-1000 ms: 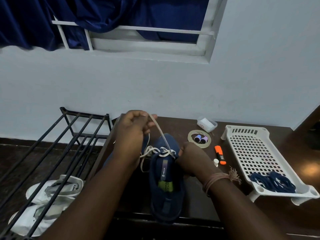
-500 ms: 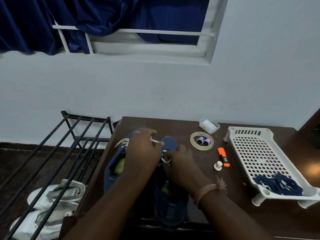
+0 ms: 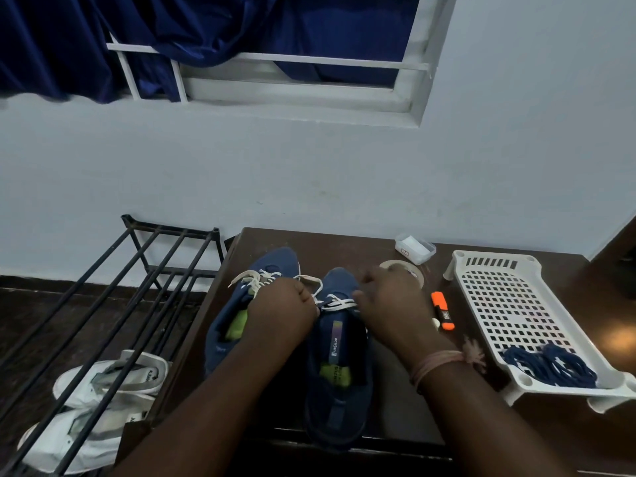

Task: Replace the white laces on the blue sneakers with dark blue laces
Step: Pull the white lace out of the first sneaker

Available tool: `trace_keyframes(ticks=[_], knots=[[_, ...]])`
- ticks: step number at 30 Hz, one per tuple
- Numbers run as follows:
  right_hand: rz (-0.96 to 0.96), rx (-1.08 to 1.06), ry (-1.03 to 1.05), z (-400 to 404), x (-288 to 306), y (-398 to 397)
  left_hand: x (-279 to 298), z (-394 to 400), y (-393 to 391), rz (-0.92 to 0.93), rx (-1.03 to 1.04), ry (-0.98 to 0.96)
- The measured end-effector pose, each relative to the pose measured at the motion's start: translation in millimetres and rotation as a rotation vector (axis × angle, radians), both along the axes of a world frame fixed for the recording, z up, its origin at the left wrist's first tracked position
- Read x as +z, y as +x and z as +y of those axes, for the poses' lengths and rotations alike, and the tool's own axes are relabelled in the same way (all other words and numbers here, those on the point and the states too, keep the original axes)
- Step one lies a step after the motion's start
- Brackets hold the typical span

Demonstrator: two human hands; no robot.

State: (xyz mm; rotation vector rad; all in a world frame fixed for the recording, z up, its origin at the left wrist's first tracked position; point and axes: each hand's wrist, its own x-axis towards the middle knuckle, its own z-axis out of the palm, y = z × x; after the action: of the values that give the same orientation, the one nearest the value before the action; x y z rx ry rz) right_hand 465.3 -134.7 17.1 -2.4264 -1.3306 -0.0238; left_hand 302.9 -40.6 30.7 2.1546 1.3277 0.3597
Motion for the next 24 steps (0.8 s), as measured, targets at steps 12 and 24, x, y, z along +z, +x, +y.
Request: trace_keyframes(ticks=[12, 24], knots=[[1.209, -0.065, 0.752, -1, 70, -34, -5, 7, -1, -0.102, 0.06, -0.199], [0.108, 0.201, -0.136, 5, 22, -30, -5, 7, 0, -0.102, 0.05, -0.197]])
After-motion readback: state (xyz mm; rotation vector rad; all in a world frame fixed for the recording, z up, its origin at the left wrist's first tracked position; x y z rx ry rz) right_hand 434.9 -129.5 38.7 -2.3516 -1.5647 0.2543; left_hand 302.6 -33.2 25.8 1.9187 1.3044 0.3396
